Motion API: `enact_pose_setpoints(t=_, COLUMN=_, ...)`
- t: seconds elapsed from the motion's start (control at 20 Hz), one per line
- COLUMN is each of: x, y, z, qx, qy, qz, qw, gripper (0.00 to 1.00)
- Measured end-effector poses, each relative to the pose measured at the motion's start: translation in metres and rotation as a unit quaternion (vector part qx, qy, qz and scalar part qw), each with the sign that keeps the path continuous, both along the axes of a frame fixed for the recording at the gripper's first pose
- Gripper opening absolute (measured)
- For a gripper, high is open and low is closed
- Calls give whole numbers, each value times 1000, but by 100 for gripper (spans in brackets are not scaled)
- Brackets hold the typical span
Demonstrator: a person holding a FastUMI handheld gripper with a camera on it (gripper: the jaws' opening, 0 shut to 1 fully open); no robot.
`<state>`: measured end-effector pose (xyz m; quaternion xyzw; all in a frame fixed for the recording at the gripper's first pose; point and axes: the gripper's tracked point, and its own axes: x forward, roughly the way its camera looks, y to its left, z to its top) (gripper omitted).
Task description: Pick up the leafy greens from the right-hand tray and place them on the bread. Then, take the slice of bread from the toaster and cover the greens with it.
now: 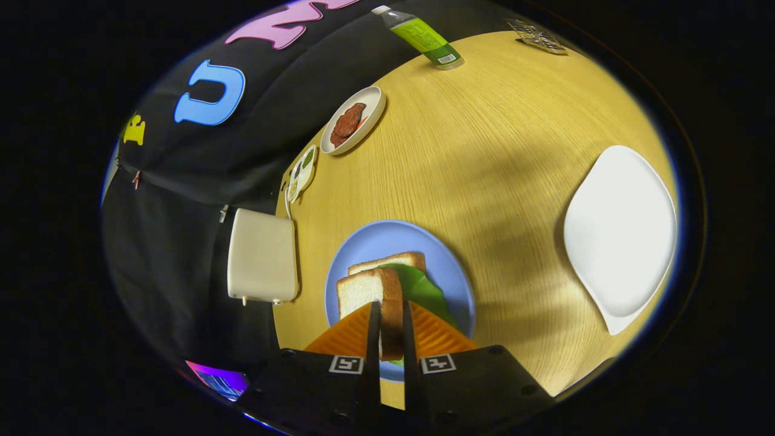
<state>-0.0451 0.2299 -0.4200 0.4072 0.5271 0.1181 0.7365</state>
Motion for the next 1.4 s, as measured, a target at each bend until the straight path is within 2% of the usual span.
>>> enact_pose_setpoints(t=0.1, x=-1, y=-5, z=-7, qx=-15, qy=5, qz=0, qw=1000, gripper=26)
enact_pose_setpoints(t=0.15, x=-1, y=-4, z=-7, qx=-13, qy=5, qz=0, qw=1000, gripper=33)
enact_pose_setpoints(t=0.2, x=-1, y=-7, z=-8, qx=-17, qy=5, qz=0, qw=1000, gripper=33)
enact_pose_setpoints(t=0.25, x=-3, y=-11, z=-9, qx=-20, qy=4, qz=1, qw=1000, gripper=37)
enact_pose_setpoints(t=0.4, x=0, y=-17, z=-4, qx=-16, qy=-7, qz=-5, qw=1000, gripper=38)
enact_pose_setpoints(t=0.5, x=2, y=-26, z=-2, qx=-21, qy=-17, qz=-11, qw=1000, gripper=45)
enact_pose_setpoints(t=0.7, x=11, y=-45, z=17, qx=-27, qy=-56, qz=-27, qw=998, gripper=45)
enact_pose_setpoints(t=0.9, x=19, y=-67, z=41, qx=-66, qy=-107, qz=-30, qw=992, gripper=58)
enact_pose_setpoints(t=1.05, x=27, y=-84, z=67, qx=-107, qy=-154, qz=-32, qw=982, gripper=77)
enact_pose_setpoints(t=1.2, x=38, y=-101, z=98, qx=-157, qy=-207, qz=-37, qw=965, gripper=81)
enact_pose_setpoints(t=1.25, x=41, y=-108, z=111, qx=-174, qy=-226, qz=-39, qw=958, gripper=89)
enact_pose_setpoints(t=1.4, x=49, y=-125, z=152, qx=-221, qy=-277, qz=-44, qw=934, gripper=95)
